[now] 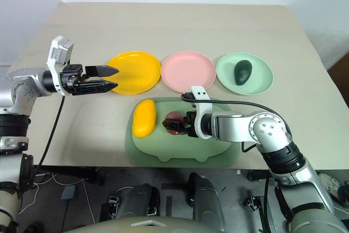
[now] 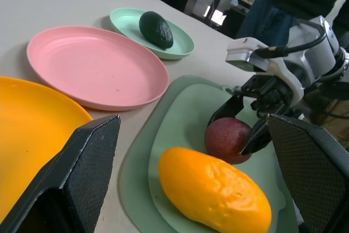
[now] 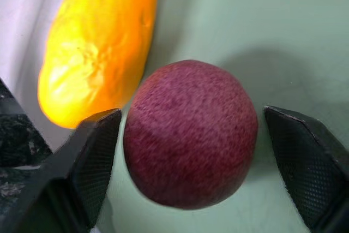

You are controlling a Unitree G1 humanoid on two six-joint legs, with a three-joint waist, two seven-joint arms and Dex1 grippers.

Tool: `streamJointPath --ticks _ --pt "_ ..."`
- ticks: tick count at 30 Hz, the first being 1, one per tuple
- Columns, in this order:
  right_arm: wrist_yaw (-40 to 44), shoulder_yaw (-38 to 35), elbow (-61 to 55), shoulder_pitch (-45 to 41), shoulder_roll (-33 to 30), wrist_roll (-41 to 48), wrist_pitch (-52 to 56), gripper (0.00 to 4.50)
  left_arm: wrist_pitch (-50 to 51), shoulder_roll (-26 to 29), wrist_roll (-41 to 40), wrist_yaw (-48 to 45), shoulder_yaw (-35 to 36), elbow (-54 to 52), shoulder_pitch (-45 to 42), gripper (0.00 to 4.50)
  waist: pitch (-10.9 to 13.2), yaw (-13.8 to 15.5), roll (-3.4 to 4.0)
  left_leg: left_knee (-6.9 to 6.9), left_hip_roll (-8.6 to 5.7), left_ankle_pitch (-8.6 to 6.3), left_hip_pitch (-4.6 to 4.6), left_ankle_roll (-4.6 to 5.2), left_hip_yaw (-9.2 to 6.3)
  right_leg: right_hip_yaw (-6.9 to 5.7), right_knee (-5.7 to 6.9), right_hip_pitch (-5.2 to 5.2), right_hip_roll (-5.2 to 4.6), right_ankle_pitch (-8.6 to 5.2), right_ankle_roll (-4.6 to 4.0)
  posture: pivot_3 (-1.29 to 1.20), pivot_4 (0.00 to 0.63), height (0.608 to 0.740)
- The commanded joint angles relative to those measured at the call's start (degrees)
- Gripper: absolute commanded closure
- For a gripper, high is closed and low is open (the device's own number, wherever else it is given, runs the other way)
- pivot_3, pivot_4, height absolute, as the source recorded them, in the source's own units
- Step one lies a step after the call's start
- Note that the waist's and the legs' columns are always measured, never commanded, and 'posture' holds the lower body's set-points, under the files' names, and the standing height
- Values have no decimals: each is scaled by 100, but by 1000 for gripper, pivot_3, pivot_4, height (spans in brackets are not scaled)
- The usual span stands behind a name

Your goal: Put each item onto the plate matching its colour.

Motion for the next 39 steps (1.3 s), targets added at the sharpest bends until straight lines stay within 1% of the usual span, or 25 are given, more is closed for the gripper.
streamJointPath --ticks 1,2,8,10,11,12,15,17,19,22,25,29,33,34,35,36,37,38,39 --pt "76 -50 44 -60 57 -232 161 1398 18 141 -103 7 202 -168 -18 0 -1 -2 -1 0 0 0 0 0 0 0 0 0 0 0 0 0 150 740" --pt "87 -64 67 -59 71 -250 189 1462 24 146 -106 8 201 -171 -14 0 -1 -2 -2 0 0 0 1 0 0 0 0 0 0 0 0 0 150 740" --pt "169 -271 225 -187 77 -552 261 1468 22 136 -118 33 198 -170 -7 0 -3 -5 -3 0 0 0 2 0 0 0 1 1 0 0 -1 0 150 740" --pt "430 -535 279 -340 132 -658 94 1468 27 121 -134 44 204 -173 -1 0 -2 -2 -2 1 0 0 2 0 1 0 1 1 0 1 -2 0 150 740" --pt "739 -655 213 -470 105 -998 -63 1468 23 119 -140 44 202 -181 10 0 -2 5 -2 2 0 0 1 0 0 0 1 1 0 2 -2 0 150 740" --pt "857 -774 300 -615 75 -1067 -51 1468 17 120 -141 41 197 -181 11 0 -2 2 -2 5 -1 0 0 0 0 0 1 1 0 2 -2 0 150 740" --pt "997 -1229 872 -1063 166 -1020 -76 1468 9 106 -155 28 183 -156 3 0 -2 -4 -2 6 -1 0 -3 1 0 0 1 -2 1 3 -1 0 150 740" --pt "1163 -1349 1150 -1340 241 -1586 -264 1468 -17 75 -158 34 176 -106 -24 0 -2 -5 -2 5 0 0 -2 0 -1 -1 1 -1 4 3 -2 0 150 740" --pt "1339 -1494 1522 -1575 366 -1901 -361 1468 -40 53 -154 34 159 -103 -27 0 -2 -5 -2 5 0 0 -3 0 1 -1 0 -1 3 3 -2 0 150 740" --pt "1745 -1556 1755 -1722 484 -2533 -535 1468 -17 37 -170 46 161 -82 -58 0 -2 -3 -2 5 -1 0 -4 0 2 0 0 -1 2 3 -2 0 150 740" --pt "2079 -1319 2396 -1831 672 -3631 -943 1468 4 80 -176 40 167 -136 -30 0 -2 -13 -2 6 -2 0 -5 0 3 1 0 -2 1 4 -1 0 150 740" --pt "2548 -1193 2959 -1935 1038 -4655 -1381 1468 27 117 -183 52 173 -179 5 0 -2 -24 -1 5 -2 1 -4 -2 3 1 1 -3 3 6 0 0 150 740" --pt "2941 -1235 3374 -1994 1353 -5333 -1612 1468 65 144 -192 68 179 -229 13 0 -1 -29 0 4 -2 15 -6 -26 4 1 1 -5 3 6 0 0 150 740" --pt "3177 -1222 3506 -2007 1405 -5389 -1534 1468 65 150 -191 74 186 -252 22 0 -1 -30 0 4 -2 15 -6 -27 4 1 1 -5 2 6 0 0 150 740" --pt "3320 -1243 3558 -1997 1467 -5446 -1478 766 76 156 -195 77 193 -271 32 0 -1 -30 0 4 -2 15 -5 -27 4 1 1 -5 2 6 0 0 150 740" --pt "3370 -1240 3565 -1976 1515 -5601 -1517 525 90 163 -200 80 200 -290 43 0 -1 -30 0 4 -2 15 -5 -27 4 1 1 -5 2 6 0 0 150 740" --pt "3388 -1274 3570 -1970 1560 -5751 -1608 167 98 171 -202 84 205 -311 56 0 -1 -30 1 4 -2 15 -5 -27 3 1 2 -5 2 6 0 0 150 740" --pt "3378 -1397 3604 -1992 1631 -5777 -1563 42 113 181 -213 87 212 -329 69 0 -1 -28 1 4 -2 15 -5 -27 3 1 3 -5 2 6 0 0 150 740" --pt "3394 -1407 3606 -2021 1643 -5958 -1689 42 122 192 -217 88 212 -349 87 0 -1 -26 1 4 -2 15 -5 -27 3 1 3 -5 1 6 0 0 150 740"
